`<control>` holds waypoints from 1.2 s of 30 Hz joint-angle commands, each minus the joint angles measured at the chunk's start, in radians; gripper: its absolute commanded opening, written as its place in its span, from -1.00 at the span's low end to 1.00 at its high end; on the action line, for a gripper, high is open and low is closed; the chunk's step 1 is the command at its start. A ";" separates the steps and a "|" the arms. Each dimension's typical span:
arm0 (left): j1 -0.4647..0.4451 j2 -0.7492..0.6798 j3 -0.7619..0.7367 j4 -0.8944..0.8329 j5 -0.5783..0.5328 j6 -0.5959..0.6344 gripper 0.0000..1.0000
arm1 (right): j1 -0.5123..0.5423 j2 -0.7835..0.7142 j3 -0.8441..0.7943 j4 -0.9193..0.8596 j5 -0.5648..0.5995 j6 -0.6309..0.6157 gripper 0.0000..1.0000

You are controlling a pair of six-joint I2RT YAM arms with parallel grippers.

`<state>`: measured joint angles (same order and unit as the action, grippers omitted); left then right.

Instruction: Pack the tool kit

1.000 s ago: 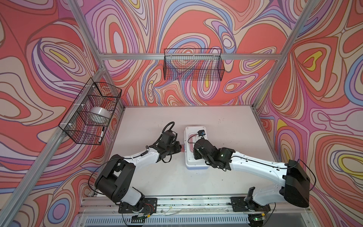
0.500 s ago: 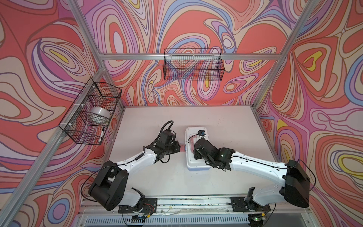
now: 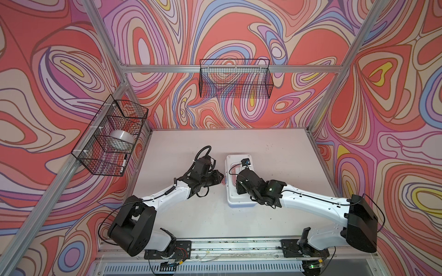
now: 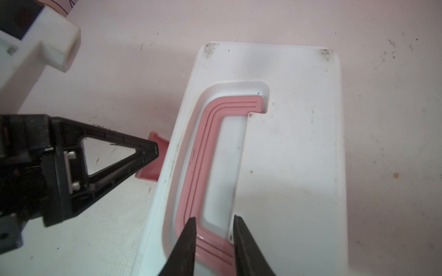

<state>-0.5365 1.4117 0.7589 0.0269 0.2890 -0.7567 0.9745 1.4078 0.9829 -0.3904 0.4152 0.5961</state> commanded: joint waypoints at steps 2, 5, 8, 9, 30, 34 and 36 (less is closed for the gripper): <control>-0.001 0.001 0.010 0.031 0.022 -0.013 -0.48 | -0.004 -0.024 -0.013 -0.001 0.016 0.008 -0.44; 0.000 0.006 0.004 0.047 0.031 -0.023 -0.47 | -0.005 -0.023 -0.013 -0.001 0.015 0.008 -0.44; 0.000 0.012 -0.003 0.068 0.042 -0.033 -0.47 | -0.005 -0.024 -0.016 -0.002 0.018 0.008 -0.44; 0.000 0.013 -0.003 0.070 0.043 -0.035 -0.47 | -0.004 -0.026 -0.016 -0.002 0.018 0.008 -0.44; -0.002 0.049 -0.044 0.149 0.076 -0.079 -0.57 | -0.004 -0.033 -0.023 -0.007 0.017 0.007 -0.44; -0.002 0.052 -0.053 0.171 0.079 -0.085 -0.66 | -0.004 -0.037 -0.025 -0.008 0.023 0.005 -0.44; -0.003 0.056 -0.056 0.179 0.083 -0.089 -0.69 | -0.005 -0.041 -0.029 -0.010 0.030 0.005 -0.44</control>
<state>-0.5365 1.4521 0.7185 0.1726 0.3592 -0.8280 0.9745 1.3945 0.9737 -0.3908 0.4194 0.5964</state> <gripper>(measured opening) 0.166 0.279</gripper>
